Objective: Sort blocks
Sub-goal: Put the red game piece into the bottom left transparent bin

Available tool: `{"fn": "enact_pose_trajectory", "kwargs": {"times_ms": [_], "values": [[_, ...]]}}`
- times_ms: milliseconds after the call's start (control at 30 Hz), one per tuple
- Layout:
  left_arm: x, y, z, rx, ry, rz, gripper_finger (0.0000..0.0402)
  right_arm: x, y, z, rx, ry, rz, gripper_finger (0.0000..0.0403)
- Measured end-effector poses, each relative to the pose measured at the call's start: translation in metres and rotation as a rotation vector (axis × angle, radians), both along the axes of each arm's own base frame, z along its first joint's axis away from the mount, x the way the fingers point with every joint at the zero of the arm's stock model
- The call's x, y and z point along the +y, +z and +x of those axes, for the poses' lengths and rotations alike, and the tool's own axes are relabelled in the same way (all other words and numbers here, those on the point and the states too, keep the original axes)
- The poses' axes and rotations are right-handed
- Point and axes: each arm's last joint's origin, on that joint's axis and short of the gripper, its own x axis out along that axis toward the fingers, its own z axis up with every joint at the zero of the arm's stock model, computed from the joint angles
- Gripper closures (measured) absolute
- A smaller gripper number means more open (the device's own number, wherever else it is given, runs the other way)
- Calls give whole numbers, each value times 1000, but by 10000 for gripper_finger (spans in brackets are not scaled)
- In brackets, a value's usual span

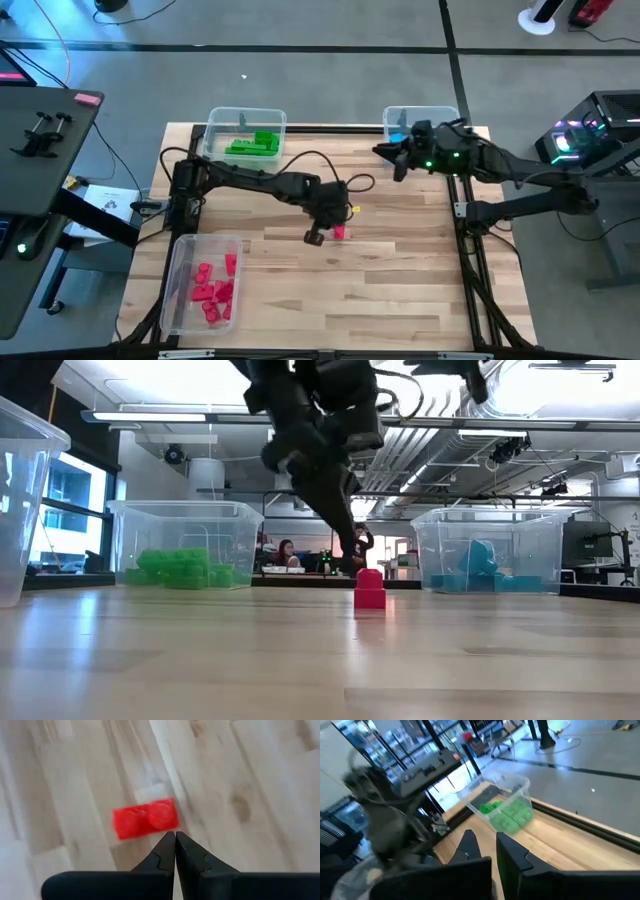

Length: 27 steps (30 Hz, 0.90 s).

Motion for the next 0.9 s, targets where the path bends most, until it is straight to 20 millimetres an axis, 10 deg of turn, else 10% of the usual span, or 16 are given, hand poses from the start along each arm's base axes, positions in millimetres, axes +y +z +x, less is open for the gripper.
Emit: {"fn": "enact_pose_trajectory", "kwargs": {"times_ms": [333,900], "values": [[4,4,26,-313,-90,92,401,4,10,-15,-53,1,8,403],[33,-51,23,-78,2,53,401,-1,-13,15,34,-24,101,403]]}}
